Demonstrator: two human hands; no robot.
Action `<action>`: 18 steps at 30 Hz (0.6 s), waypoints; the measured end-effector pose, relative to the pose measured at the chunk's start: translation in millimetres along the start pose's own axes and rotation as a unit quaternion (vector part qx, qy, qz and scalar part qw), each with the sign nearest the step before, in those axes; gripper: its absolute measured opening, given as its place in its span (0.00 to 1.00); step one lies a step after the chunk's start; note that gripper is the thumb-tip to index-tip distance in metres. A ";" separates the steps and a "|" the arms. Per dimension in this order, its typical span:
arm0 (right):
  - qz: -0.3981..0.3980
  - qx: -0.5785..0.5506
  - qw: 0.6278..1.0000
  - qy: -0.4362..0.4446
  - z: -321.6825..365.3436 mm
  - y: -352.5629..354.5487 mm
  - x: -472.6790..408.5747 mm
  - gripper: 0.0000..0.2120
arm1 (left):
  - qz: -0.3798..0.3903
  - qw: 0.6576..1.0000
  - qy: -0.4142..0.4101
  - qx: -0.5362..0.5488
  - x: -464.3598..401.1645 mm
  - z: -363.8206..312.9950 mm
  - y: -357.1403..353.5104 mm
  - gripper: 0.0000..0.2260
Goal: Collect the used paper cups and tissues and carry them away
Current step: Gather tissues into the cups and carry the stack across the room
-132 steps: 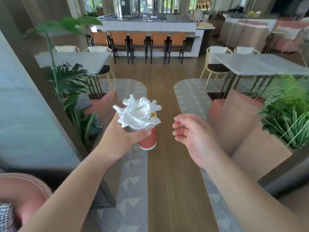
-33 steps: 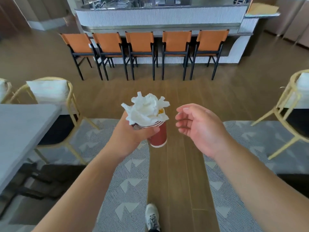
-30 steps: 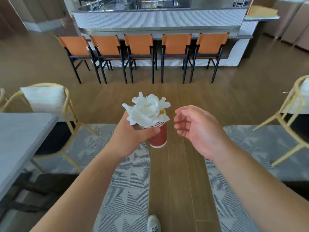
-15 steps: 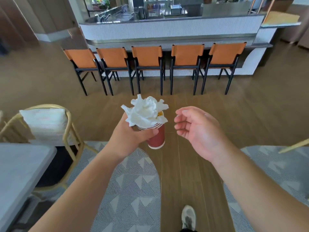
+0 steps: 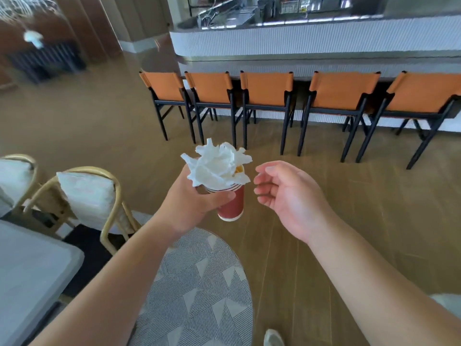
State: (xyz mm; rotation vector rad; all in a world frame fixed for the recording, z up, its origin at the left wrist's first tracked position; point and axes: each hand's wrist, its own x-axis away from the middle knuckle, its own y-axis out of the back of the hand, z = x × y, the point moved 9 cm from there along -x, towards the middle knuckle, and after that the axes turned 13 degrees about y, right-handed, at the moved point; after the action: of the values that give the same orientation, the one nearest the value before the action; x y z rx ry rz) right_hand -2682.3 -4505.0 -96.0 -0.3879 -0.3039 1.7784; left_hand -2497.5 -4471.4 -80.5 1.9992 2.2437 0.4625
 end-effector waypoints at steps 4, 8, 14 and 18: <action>0.028 0.001 1.000 0.001 5.5 -0.6 -70.0 0.10 | -0.028 0.999 -0.023 0.012 -51.6 -25.5 10.9 0.32; 0.053 -0.015 0.998 -0.012 -0.7 -15.7 -120.1 0.10 | -0.059 0.998 -0.002 0.033 -86.6 -25.2 37.5 0.36; 0.069 0.004 0.997 -0.026 -30.3 -31.7 -195.5 0.10 | -0.097 0.994 0.008 0.042 -150.8 -10.1 83.6 0.35; 0.087 0.028 0.995 -0.044 -64.7 -53.3 -251.1 0.11 | -0.101 0.993 0.017 0.065 -208.8 9.9 116.5 0.36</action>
State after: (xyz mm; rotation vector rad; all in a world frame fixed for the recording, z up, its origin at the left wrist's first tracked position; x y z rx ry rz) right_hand -2554.3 -4736.5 -108.5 -0.3038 -0.2874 1.9732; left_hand -2356.2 -4664.6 -82.1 1.8056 2.5236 0.3410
